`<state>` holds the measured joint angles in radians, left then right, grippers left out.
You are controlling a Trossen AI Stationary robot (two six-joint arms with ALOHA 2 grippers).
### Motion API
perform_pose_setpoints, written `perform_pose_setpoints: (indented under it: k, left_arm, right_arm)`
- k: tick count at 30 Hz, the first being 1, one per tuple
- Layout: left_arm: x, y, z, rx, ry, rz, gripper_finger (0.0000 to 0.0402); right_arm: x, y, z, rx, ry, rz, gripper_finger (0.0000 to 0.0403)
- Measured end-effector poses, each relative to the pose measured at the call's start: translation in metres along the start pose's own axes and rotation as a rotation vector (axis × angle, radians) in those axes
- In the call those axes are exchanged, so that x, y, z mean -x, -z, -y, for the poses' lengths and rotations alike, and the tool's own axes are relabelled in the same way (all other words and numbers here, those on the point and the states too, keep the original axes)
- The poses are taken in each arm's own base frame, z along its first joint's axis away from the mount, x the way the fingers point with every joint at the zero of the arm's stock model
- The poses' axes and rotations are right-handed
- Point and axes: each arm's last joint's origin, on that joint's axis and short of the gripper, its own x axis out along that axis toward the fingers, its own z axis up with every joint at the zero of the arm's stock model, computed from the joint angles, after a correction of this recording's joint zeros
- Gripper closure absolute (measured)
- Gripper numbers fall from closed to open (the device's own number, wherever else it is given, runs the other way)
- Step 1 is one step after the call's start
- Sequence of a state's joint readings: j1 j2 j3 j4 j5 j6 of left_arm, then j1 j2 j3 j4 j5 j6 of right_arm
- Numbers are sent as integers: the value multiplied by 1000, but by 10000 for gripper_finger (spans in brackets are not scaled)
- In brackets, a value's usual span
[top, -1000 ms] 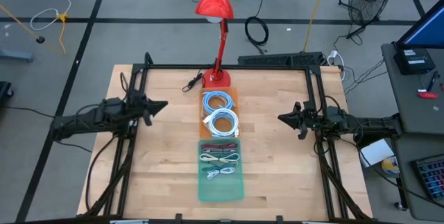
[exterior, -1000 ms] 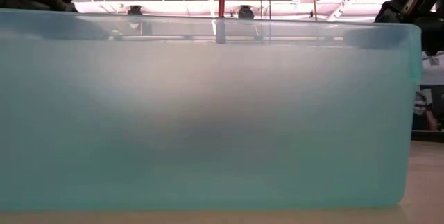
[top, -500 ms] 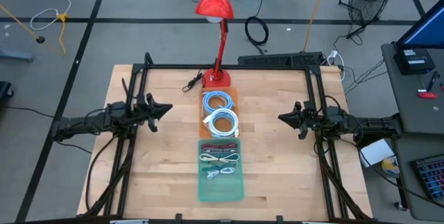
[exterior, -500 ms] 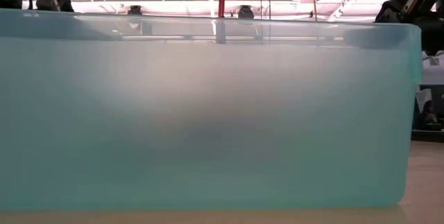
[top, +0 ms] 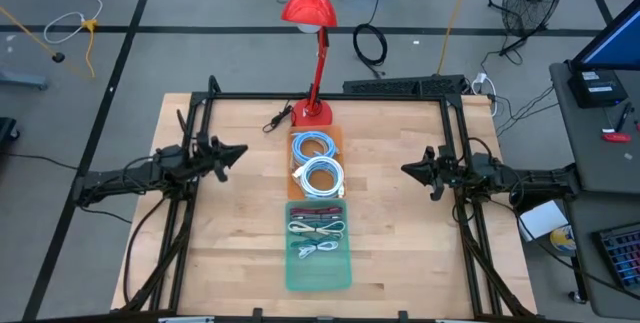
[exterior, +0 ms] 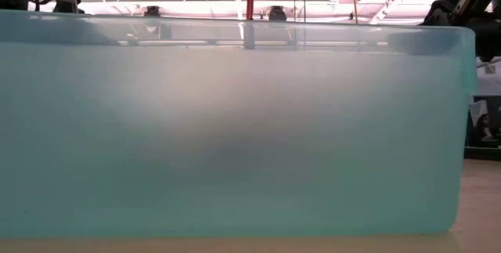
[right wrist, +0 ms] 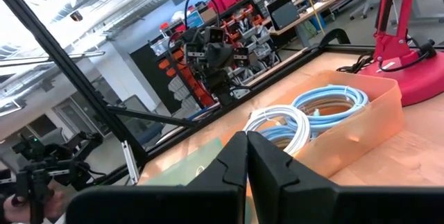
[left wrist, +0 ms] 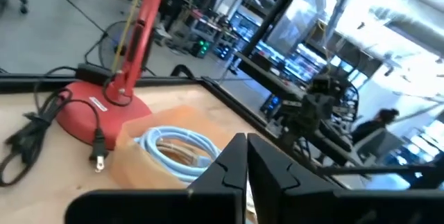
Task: Sort cables
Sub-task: Return to Home Position
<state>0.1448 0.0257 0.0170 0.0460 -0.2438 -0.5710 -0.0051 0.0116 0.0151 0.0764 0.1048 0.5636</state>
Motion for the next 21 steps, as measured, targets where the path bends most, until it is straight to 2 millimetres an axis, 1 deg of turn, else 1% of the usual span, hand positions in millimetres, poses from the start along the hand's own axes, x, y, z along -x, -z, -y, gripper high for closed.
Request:
perform_pose_setpoints:
  k: [4, 8, 12, 15, 17, 21]
  left_arm:
    - [0, 1, 1, -72, 38, -28, 399]
    - [0, 5, 2, -174, 118, -93, 392]
    - [-1, 9, 3, -422, 202, -148, 384]
    - [-2, 11, 2, -548, 196, -162, 383]
    - [-3, 12, 1, -575, 176, -170, 383]
    - [-5, 14, -1, -576, 153, -193, 382]
  right_arm:
    - [0, 0, 0, 0, -1, 1, 403]
    - [0, 0, 0, 0, -1, 1, 403]
    - [0, 0, 0, 0, -1, 1, 403]
    - [0, 0, 0, 0, -2, 1, 403]
    - [0, 0, 0, 0, -2, 1, 403]
    - [0, 0, 0, 0, -2, 1, 403]
